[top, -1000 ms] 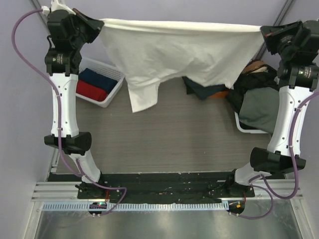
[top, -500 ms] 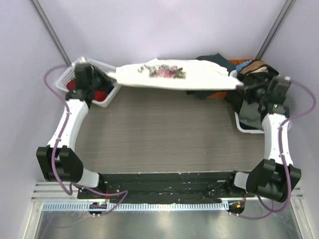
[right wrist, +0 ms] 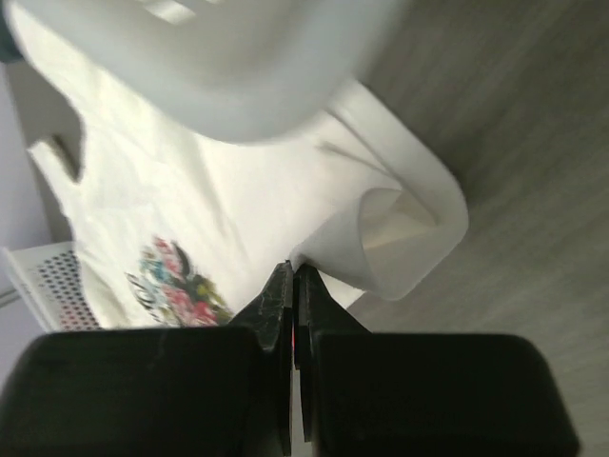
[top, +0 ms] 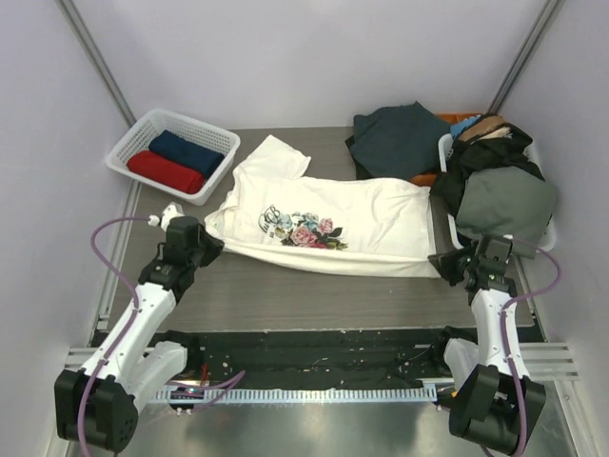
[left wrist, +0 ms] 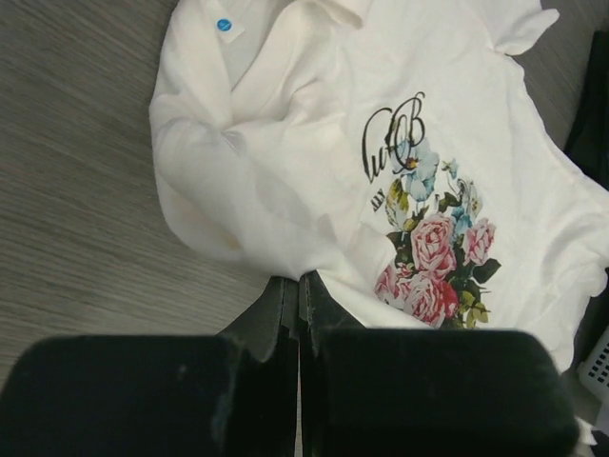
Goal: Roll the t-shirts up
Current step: Fold the T-shirt at the center of the board.
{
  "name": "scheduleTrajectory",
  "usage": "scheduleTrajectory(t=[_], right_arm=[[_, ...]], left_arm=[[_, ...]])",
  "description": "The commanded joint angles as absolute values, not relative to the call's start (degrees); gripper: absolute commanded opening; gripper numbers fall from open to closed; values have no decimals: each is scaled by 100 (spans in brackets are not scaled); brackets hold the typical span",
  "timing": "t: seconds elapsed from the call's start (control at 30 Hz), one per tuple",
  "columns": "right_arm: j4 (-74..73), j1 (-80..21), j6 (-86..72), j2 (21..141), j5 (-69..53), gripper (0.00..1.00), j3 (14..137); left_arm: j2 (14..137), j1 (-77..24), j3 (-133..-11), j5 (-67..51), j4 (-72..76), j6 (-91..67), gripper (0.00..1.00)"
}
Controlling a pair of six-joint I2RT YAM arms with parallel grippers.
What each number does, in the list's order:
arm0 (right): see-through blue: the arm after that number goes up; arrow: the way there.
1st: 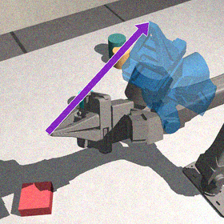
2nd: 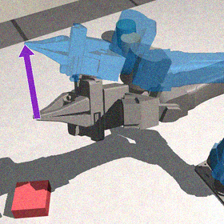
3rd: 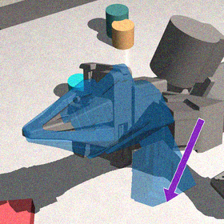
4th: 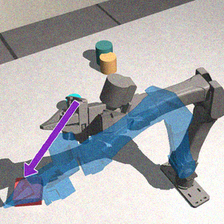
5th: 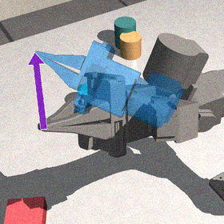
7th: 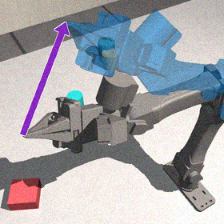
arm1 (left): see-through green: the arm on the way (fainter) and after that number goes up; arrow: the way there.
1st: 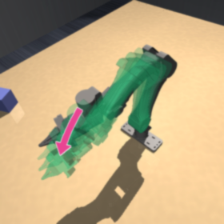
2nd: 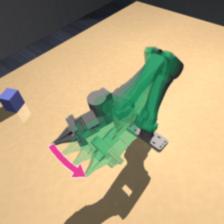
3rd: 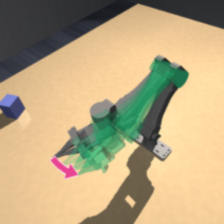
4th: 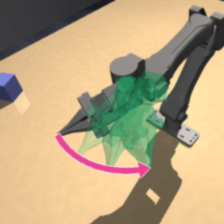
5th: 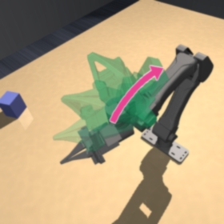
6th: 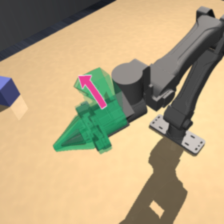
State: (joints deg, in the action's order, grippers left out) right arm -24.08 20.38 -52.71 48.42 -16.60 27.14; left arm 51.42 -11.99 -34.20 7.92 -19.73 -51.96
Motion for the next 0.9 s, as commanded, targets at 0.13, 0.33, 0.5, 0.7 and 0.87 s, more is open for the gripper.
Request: scheduleTrajectory(t=[0.13,0.33,0.5,0.7,0.87], right_arm=[[-3479,2074,-4465,3912,-1415,1,1978],[-4613,2074,-4403,3437,-1037,1,2030],[-5123,2065,-4368,3393,-1117,1,2179],[-5589,2065,-4210,3322,-975,51,2487],[-5958,2022,-4280,3243,-1019,60,2750]], left_arm=[[4545,-1169,-2848,1266,-2811,-5844,0],[3745,-1178,-2567,1906,-3761,-6380,0],[3533,-1178,-2312,1899,-3946,-6671,0],[3454,-1178,-2188,1934,-4157,-6785,43],[3051,-1178,-2364,1969,-4517,-6741,60]])
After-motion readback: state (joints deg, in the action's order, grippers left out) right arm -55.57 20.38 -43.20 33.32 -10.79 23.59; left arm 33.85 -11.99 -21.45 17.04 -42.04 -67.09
